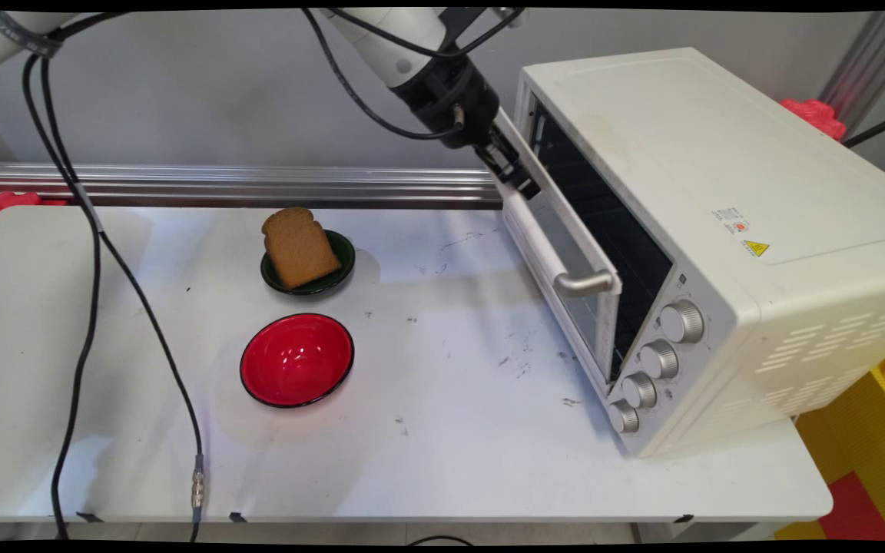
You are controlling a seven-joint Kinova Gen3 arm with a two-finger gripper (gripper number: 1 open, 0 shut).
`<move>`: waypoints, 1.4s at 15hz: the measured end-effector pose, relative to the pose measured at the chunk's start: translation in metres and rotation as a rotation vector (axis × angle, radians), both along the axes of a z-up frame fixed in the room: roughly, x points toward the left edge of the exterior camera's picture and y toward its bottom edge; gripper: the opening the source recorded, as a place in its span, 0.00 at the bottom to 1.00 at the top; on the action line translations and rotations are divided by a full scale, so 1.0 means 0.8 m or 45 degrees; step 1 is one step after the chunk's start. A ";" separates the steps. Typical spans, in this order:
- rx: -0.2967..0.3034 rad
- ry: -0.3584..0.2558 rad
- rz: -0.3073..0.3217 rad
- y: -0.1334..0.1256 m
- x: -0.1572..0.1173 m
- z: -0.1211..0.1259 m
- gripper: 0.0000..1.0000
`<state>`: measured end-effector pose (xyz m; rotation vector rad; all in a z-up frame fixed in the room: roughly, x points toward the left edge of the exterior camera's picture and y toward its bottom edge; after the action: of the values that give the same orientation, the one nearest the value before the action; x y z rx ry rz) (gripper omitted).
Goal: Open the oven
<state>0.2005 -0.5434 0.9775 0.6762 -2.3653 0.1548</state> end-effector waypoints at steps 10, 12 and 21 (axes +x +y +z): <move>0.053 -0.048 0.022 0.024 0.032 -0.021 0.00; 0.058 -0.054 0.023 0.027 0.036 -0.027 0.00; 0.064 -0.074 0.016 0.040 0.066 -0.065 0.00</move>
<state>0.2534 -0.5112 0.9259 0.7199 -2.4280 0.1230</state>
